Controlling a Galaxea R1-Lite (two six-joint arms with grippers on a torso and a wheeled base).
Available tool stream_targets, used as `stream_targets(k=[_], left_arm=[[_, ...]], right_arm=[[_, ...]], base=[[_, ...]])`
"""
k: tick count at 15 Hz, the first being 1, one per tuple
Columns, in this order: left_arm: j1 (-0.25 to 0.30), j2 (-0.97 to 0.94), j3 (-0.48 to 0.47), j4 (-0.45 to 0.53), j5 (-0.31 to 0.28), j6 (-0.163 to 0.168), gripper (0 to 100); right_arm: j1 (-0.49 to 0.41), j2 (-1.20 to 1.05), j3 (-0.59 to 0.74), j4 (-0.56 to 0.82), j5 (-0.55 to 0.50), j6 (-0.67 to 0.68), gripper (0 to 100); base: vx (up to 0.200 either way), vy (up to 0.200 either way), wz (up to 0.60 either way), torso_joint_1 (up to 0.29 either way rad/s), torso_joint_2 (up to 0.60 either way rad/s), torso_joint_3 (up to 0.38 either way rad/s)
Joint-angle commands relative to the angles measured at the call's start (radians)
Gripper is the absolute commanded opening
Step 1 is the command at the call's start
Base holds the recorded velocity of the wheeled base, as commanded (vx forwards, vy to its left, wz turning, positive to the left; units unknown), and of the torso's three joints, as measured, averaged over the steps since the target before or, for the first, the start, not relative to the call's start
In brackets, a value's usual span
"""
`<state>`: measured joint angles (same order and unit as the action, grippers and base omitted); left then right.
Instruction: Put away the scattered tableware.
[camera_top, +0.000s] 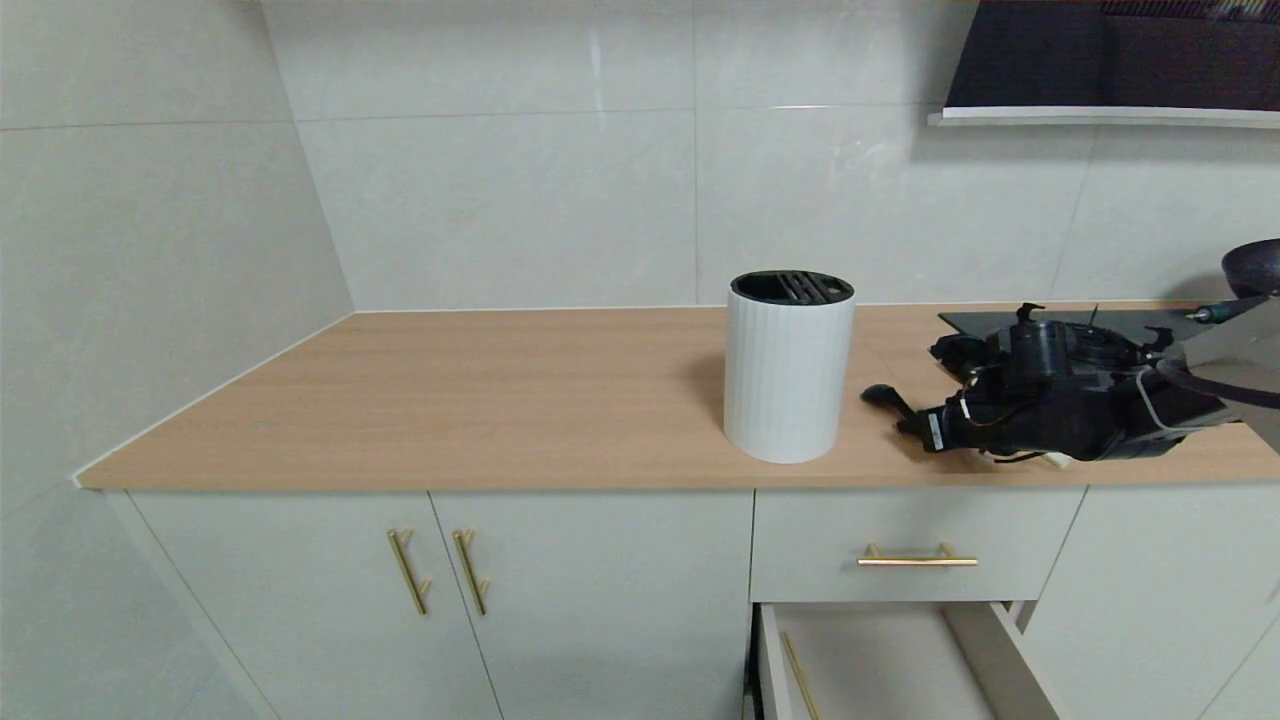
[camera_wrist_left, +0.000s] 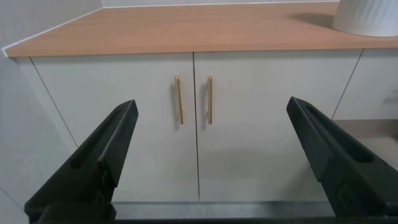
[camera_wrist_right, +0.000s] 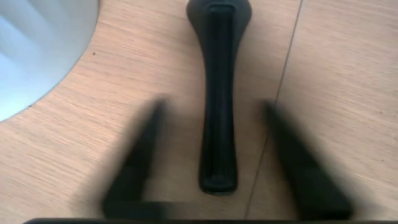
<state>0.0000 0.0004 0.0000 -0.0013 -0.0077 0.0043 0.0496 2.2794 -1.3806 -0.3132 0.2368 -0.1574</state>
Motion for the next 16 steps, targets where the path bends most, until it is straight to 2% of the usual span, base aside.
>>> stream_targets(k=[1, 7, 11, 16], left_arm=[[0.0, 0.0, 0.0, 0.0, 0.0, 0.0, 100], [0.0, 0.0, 0.0, 0.0, 0.0, 0.0, 100], [0.0, 0.0, 0.0, 0.0, 0.0, 0.0, 100], [0.0, 0.0, 0.0, 0.0, 0.0, 0.0, 100]], right_arm=[[0.001, 0.005, 0.0, 0.003, 0.001, -0.001, 0], [0.004, -0.006, 0.0, 0.005, -0.002, 0.001, 0], [0.026, -0.112, 0.022, 0.016, -0.042, 0.102, 0], [0.027, -0.359, 0.249, 0.068, -0.036, 0.119, 0]], base=[[0.0, 0.0, 0.0, 0.0, 0.0, 0.0], [0.0, 0.0, 0.0, 0.0, 0.0, 0.0], [0.0, 0.0, 0.0, 0.0, 0.0, 0.0], [0.0, 0.0, 0.0, 0.0, 0.0, 0.0]])
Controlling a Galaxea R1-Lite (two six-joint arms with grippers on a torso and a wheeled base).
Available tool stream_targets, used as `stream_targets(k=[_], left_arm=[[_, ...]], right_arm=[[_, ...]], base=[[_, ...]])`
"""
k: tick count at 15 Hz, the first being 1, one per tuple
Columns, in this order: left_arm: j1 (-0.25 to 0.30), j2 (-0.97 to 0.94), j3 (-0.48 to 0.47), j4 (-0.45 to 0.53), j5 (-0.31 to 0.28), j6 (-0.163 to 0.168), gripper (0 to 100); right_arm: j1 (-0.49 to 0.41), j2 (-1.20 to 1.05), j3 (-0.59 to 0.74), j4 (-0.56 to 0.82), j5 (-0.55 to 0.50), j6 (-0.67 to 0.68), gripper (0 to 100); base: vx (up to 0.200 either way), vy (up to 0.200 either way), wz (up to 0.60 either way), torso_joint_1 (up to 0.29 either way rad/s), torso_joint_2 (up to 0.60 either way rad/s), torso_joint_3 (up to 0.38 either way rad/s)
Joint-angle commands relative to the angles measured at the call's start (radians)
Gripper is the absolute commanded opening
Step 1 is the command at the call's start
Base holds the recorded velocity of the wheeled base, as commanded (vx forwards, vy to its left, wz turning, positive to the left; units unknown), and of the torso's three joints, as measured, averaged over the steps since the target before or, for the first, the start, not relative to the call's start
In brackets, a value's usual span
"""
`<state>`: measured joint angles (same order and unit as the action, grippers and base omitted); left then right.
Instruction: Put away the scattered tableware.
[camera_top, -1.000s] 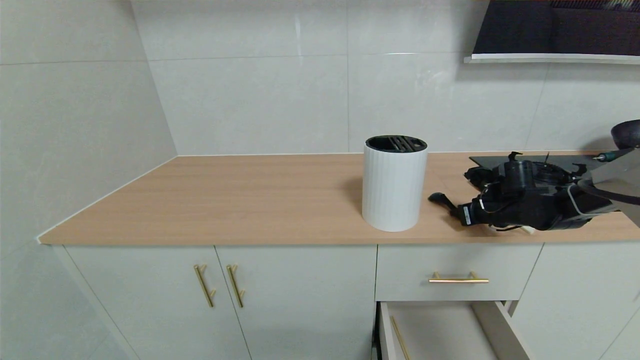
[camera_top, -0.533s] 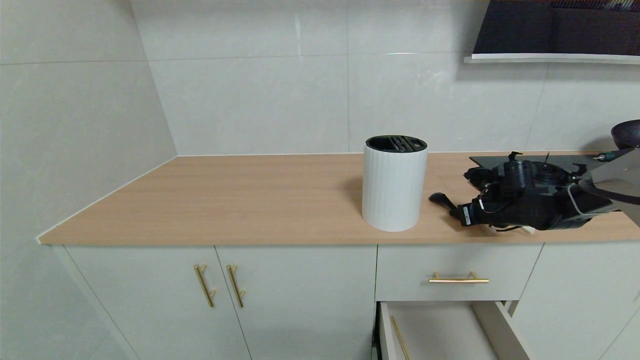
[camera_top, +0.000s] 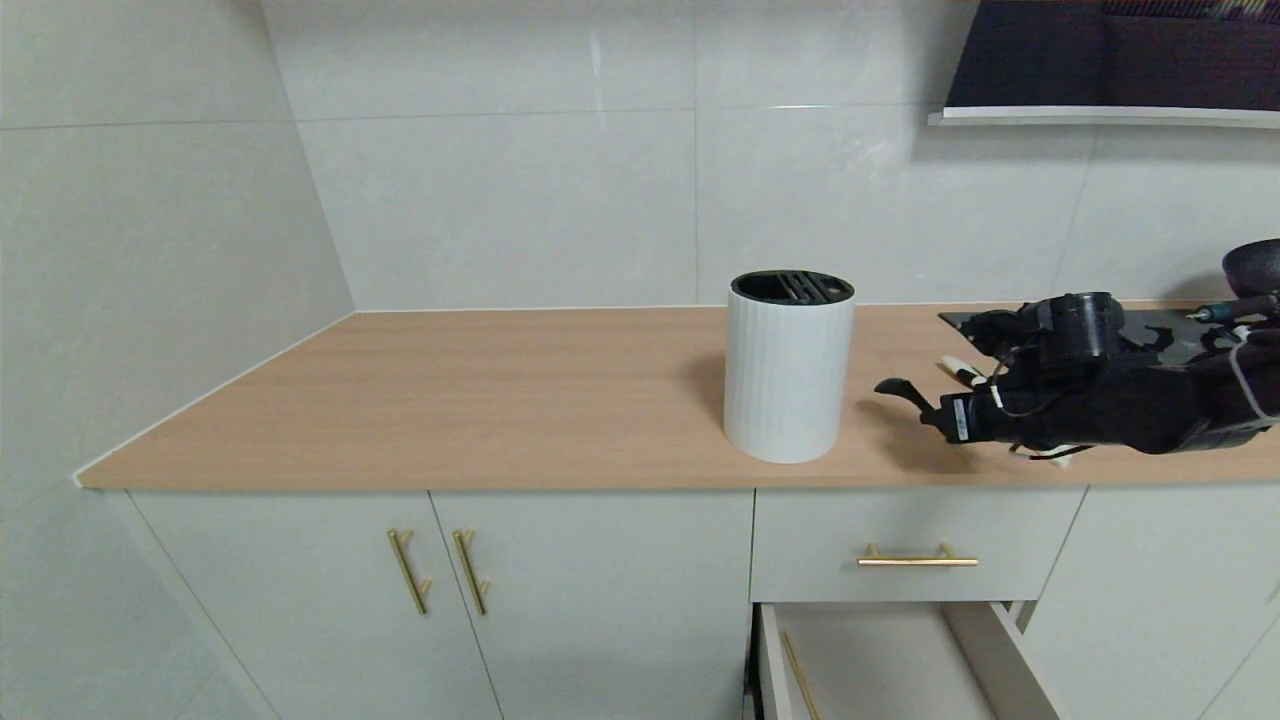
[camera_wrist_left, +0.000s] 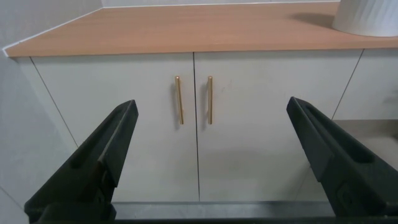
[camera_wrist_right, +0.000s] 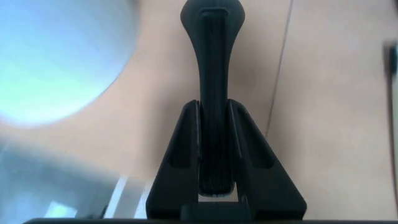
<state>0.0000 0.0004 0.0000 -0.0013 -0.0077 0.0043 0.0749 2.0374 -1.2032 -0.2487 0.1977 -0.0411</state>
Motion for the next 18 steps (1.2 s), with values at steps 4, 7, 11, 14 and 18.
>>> stream_targets(k=[4, 7, 11, 14, 18], left_arm=[[0.0, 0.0, 0.0, 0.0, 0.0, 0.0, 100], [0.0, 0.0, 0.0, 0.0, 0.0, 0.0, 100], [0.0, 0.0, 0.0, 0.0, 0.0, 0.0, 100], [0.0, 0.0, 0.0, 0.0, 0.0, 0.0, 100], [0.0, 0.0, 0.0, 0.0, 0.0, 0.0, 100]], right_arm=[[0.006, -0.319, 0.28, -0.001, -0.003, 0.03, 0], [0.034, -0.528, 0.481, -0.001, -0.001, 0.023, 0], [0.069, -0.577, 0.603, -0.001, 0.0, 0.012, 0], [0.109, -0.577, 0.652, -0.001, -0.003, -0.014, 0], [0.132, -0.571, 0.668, -0.001, -0.004, -0.025, 0]], base=[[0.0, 0.0, 0.0, 0.0, 0.0, 0.0], [0.0, 0.0, 0.0, 0.0, 0.0, 0.0], [0.0, 0.0, 0.0, 0.0, 0.0, 0.0], [0.0, 0.0, 0.0, 0.0, 0.0, 0.0], [0.0, 0.0, 0.0, -0.139, 0.33, 0.19]])
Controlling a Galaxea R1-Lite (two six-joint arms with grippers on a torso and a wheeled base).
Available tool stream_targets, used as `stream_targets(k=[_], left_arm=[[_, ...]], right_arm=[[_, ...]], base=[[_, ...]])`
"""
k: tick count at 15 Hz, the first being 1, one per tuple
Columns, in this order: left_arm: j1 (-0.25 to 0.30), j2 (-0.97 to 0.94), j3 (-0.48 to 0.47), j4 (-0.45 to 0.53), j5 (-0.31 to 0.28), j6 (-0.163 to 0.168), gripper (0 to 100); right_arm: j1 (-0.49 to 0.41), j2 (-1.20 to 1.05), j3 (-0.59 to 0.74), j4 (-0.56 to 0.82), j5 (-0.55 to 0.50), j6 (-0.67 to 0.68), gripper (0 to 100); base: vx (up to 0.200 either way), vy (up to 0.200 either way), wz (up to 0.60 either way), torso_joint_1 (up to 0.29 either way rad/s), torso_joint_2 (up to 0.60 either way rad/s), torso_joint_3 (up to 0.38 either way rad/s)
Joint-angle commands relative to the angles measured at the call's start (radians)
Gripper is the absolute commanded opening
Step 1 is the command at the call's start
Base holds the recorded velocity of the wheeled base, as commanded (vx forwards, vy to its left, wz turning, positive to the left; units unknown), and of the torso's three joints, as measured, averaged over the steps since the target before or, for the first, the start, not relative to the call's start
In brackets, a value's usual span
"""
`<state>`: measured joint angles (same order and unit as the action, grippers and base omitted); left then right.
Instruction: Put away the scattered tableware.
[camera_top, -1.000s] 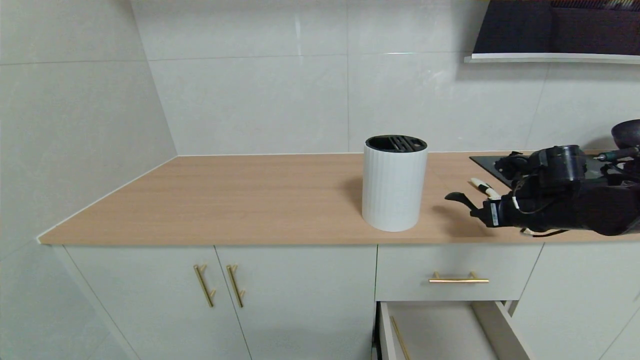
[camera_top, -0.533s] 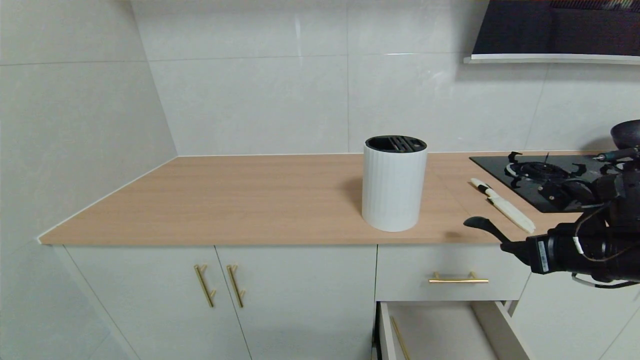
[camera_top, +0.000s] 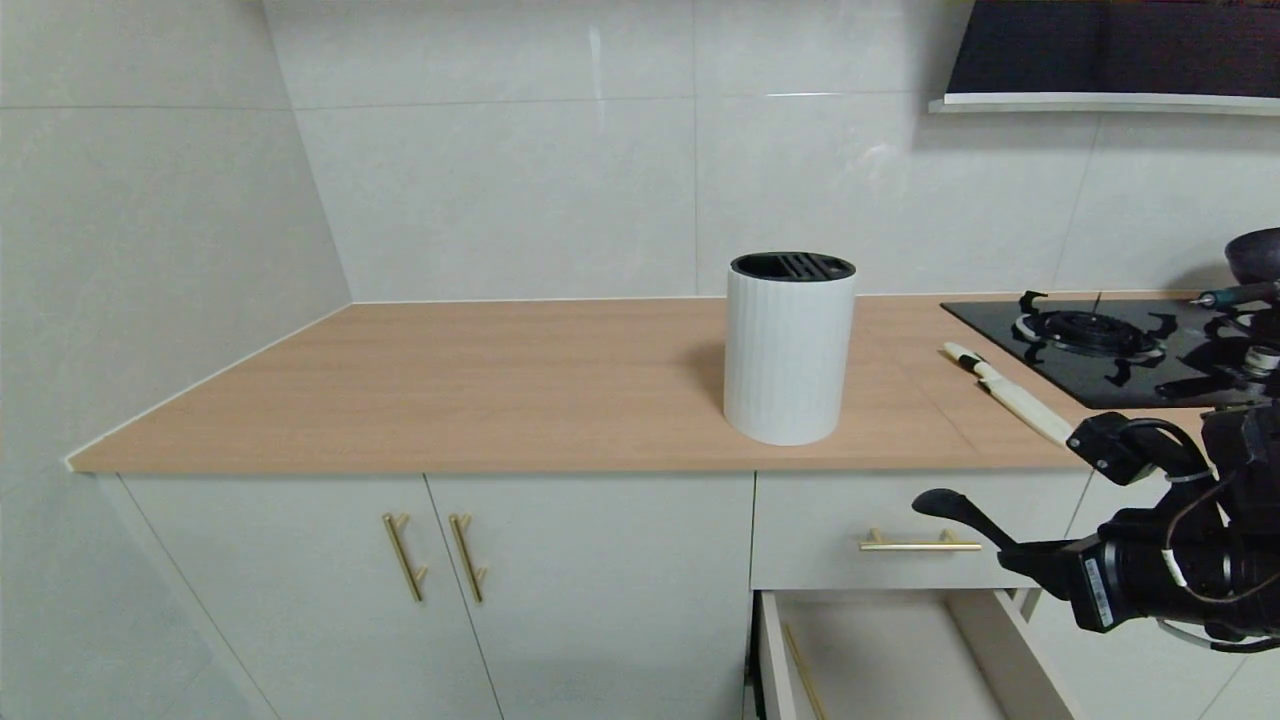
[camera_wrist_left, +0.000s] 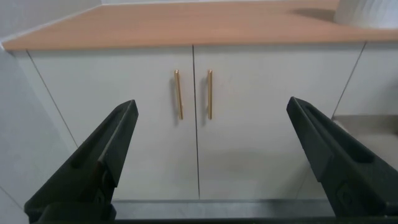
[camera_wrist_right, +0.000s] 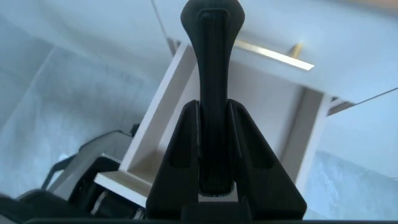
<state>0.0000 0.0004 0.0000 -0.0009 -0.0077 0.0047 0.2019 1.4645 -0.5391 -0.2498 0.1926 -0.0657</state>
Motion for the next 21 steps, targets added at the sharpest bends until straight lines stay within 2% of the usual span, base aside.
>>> stream_targets(k=[1, 16, 21], left_arm=[[0.0, 0.0, 0.0, -0.001, 0.0, 0.0, 100], [0.0, 0.0, 0.0, -0.001, 0.0, 0.0, 100], [0.0, 0.0, 0.0, -0.001, 0.0, 0.0, 100]], right_arm=[[0.007, 0.005, 0.005, 0.0, 0.002, 0.0, 0], [0.008, 0.126, 0.013, -0.009, -0.007, 0.0, 0], [0.008, 0.134, 0.011, -0.009, -0.005, 0.0, 0]], base=[[0.0, 0.0, 0.0, -0.198, 0.48, 0.261], [0.0, 0.0, 0.0, -0.165, 0.46, 0.293], [0.0, 0.0, 0.0, -0.022, 0.08, 0.058]])
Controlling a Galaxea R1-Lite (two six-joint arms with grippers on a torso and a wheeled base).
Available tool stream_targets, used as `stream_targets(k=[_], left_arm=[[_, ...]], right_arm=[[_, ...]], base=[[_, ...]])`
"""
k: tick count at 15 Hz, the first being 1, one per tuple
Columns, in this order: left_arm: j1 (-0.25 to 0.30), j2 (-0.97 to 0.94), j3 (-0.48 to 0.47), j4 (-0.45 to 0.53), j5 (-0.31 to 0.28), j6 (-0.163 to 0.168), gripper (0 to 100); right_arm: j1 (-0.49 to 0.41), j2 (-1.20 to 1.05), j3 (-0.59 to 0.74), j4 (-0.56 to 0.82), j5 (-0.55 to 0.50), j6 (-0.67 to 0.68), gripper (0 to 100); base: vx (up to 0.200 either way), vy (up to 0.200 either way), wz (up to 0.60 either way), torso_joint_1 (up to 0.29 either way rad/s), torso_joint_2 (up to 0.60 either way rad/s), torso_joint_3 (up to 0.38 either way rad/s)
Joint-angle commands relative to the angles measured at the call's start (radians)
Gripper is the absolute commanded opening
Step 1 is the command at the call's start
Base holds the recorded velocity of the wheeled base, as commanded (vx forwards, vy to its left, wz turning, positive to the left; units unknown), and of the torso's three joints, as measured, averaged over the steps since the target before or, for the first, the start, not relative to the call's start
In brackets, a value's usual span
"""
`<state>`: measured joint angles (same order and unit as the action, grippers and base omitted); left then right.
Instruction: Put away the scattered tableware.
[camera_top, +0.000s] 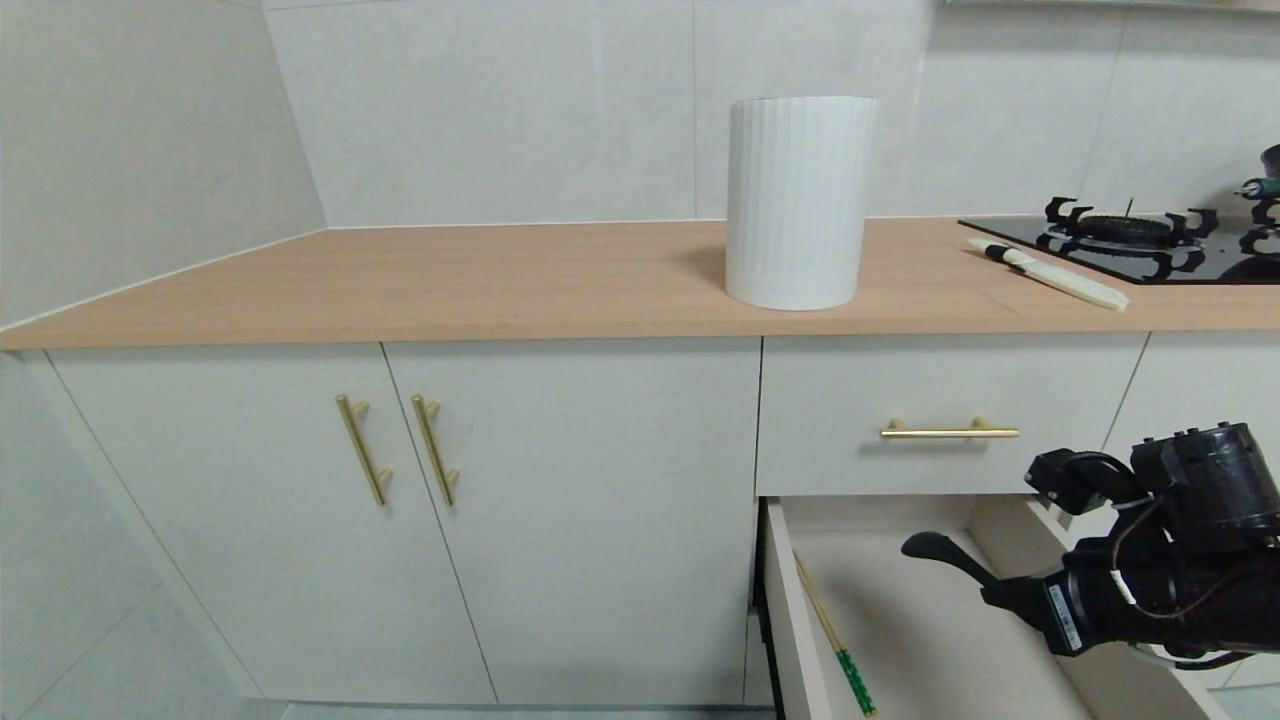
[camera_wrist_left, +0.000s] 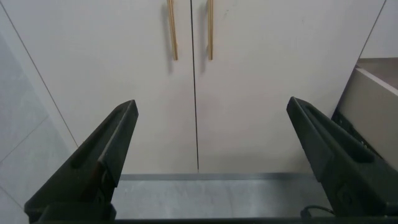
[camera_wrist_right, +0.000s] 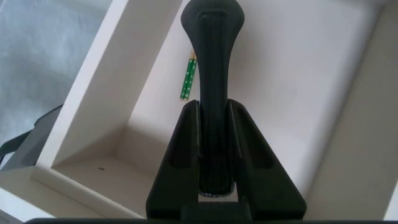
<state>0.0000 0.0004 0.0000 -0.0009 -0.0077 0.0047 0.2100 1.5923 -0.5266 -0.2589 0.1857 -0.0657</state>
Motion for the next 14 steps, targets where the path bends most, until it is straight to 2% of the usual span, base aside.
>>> stream_targets(k=[1, 6, 10, 14], left_arm=[[0.0, 0.0, 0.0, -0.001, 0.0, 0.0, 100], [0.0, 0.0, 0.0, -0.001, 0.0, 0.0, 100], [0.0, 0.0, 0.0, -0.001, 0.0, 0.0, 100], [0.0, 0.0, 0.0, -0.001, 0.0, 0.0, 100]], right_arm=[[0.0, 0.018, -0.001, 0.0, 0.001, 0.0, 0], [0.0, 0.135, -0.02, -0.002, -0.006, -0.012, 0], [0.0, 0.35, -0.115, -0.002, -0.086, 0.132, 0], [-0.004, 0.497, -0.168, -0.002, -0.091, 0.15, 0]], base=[[0.0, 0.0, 0.0, 0.0, 0.0, 0.0], [0.0, 0.0, 0.0, 0.0, 0.0, 0.0], [0.0, 0.0, 0.0, 0.0, 0.0, 0.0], [0.0, 0.0, 0.0, 0.0, 0.0, 0.0]])
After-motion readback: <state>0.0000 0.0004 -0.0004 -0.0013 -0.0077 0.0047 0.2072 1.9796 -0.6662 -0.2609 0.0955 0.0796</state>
